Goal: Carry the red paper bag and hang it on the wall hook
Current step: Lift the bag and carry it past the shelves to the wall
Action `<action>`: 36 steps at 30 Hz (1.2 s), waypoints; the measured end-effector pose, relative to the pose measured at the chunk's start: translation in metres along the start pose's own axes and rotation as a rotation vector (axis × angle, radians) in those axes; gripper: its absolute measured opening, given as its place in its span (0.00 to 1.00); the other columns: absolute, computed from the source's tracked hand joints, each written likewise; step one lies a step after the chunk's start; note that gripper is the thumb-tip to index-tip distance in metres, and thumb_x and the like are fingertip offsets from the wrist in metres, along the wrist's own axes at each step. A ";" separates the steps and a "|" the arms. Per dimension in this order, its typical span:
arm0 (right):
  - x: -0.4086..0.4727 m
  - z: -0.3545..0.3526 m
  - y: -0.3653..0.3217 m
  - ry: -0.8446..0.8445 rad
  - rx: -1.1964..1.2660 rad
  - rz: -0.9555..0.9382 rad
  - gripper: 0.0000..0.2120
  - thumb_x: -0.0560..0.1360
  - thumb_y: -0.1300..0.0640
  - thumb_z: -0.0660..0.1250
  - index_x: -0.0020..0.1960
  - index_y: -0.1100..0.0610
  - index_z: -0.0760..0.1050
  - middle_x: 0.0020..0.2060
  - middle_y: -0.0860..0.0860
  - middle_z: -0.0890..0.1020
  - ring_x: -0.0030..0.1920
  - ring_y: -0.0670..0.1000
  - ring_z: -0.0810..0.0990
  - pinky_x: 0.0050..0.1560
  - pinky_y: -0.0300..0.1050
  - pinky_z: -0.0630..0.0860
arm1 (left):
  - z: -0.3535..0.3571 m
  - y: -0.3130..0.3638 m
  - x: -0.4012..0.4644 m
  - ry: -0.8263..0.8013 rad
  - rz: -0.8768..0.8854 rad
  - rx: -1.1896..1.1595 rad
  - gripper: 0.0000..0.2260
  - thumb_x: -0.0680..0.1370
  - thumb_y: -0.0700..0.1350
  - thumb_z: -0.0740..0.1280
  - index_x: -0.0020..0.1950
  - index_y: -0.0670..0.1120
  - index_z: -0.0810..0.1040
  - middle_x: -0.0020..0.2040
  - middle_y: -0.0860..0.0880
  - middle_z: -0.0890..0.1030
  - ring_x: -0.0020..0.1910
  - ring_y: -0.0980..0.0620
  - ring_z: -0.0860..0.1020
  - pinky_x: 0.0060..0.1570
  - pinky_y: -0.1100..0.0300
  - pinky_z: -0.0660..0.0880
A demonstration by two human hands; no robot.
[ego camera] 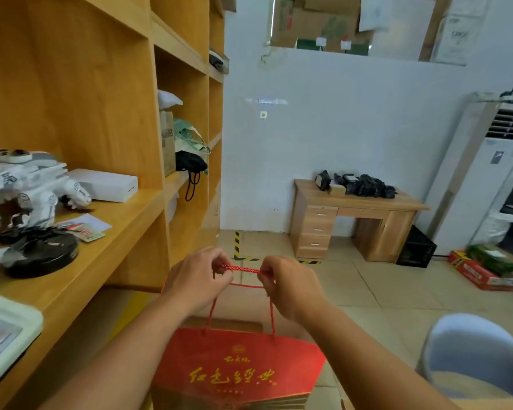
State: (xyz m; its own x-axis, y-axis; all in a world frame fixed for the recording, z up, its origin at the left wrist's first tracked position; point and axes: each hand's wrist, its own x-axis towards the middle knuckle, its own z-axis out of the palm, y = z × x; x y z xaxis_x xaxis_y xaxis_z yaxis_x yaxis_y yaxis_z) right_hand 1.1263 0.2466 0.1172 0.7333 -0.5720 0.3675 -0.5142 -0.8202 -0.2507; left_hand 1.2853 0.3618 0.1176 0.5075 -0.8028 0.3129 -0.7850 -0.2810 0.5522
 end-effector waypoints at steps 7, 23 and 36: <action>0.094 0.019 0.067 -0.019 -0.001 0.013 0.08 0.82 0.51 0.63 0.53 0.53 0.79 0.49 0.49 0.84 0.48 0.52 0.81 0.46 0.49 0.79 | 0.043 -0.011 0.107 -0.059 0.015 0.033 0.03 0.75 0.50 0.71 0.44 0.58 0.79 0.43 0.60 0.83 0.44 0.62 0.80 0.41 0.60 0.77; 0.330 0.060 0.205 0.008 0.010 0.047 0.04 0.80 0.51 0.65 0.51 0.49 0.79 0.48 0.48 0.84 0.50 0.54 0.81 0.48 0.55 0.80 | 0.109 -0.029 0.375 -0.033 0.101 0.036 0.02 0.76 0.50 0.72 0.45 0.57 0.81 0.41 0.59 0.84 0.43 0.60 0.81 0.42 0.58 0.80; 0.543 0.120 0.282 0.088 0.050 0.094 0.05 0.80 0.49 0.67 0.52 0.48 0.80 0.47 0.45 0.82 0.47 0.46 0.80 0.49 0.50 0.82 | 0.148 -0.089 0.614 0.011 0.150 -0.041 0.06 0.74 0.53 0.77 0.46 0.57 0.82 0.39 0.60 0.84 0.42 0.63 0.82 0.39 0.64 0.77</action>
State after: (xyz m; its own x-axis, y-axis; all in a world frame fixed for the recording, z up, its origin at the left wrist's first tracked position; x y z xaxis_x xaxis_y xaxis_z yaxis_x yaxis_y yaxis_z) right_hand 1.4326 -0.2961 0.1379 0.6400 -0.6455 0.4168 -0.5545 -0.7635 -0.3310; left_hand 1.6144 -0.1844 0.1462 0.3895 -0.8284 0.4026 -0.8374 -0.1366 0.5292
